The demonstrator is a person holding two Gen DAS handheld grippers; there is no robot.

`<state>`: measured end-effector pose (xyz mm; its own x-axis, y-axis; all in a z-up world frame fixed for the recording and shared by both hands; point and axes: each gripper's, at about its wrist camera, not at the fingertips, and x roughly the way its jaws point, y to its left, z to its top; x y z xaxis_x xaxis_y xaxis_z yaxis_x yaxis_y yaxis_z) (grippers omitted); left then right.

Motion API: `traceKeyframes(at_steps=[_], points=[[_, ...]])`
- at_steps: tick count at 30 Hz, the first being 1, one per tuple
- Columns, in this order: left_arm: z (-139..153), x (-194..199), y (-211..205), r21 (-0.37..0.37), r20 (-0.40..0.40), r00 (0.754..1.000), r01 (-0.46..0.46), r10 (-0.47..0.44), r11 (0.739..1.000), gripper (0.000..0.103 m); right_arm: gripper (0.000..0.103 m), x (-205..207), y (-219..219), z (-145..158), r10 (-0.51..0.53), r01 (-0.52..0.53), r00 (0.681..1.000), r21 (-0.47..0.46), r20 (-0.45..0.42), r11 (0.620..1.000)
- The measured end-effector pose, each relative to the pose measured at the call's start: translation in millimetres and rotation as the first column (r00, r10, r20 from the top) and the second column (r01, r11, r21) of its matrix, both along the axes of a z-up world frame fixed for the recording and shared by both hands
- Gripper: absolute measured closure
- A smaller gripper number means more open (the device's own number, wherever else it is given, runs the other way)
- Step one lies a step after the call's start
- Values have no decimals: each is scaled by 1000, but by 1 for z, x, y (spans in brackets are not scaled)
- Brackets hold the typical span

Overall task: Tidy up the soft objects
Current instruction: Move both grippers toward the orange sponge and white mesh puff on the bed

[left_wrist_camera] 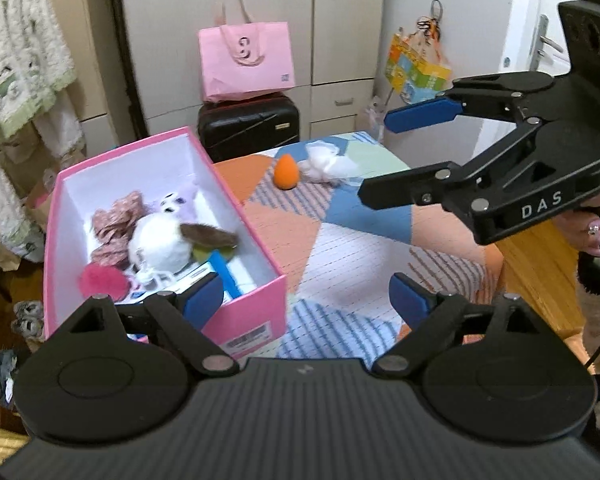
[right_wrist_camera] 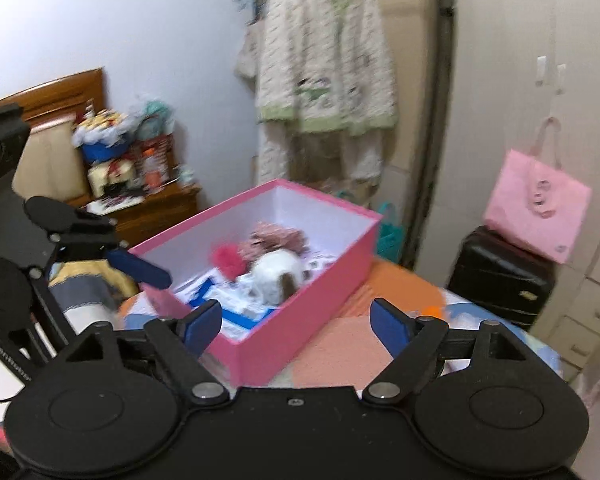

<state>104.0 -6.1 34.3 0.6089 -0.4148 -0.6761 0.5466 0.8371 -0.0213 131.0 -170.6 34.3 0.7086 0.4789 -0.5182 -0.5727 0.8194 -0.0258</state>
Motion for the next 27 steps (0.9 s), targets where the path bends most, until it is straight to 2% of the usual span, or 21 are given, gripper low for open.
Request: traceKeyframes(at_steps=[3,8,12,14,17,21,27], points=[[4,3,-12,-19,11,1000,14,-14,1000,13,18,-8,-18,0,-31,31,999,15,36,999],[2,15,-31,-70,24,999,24,-23,997,13,18,-8,-59,-3,-91,87,995,96,44,992],[-10,26,-54,-64,61,998,15,-11,998,13,15,0,-101,-15,-264,242,962,216,77,946],[-18,33,-63,-82,61,998,23,-18,996,13,15,8,-118,-20,-298,274,952,232,73,933],[-29,44,-76,-108,54,998,26,-20,994,13,15,24,-140,-31,-291,272,956,260,39,927],[-39,64,-87,-155,68,997,-21,31,988,13,15,48,-154,-49,-265,252,964,258,15,932],[-50,90,-106,-124,210,964,-141,164,982,13,15,74,-164,-76,-219,207,975,238,27,949]])
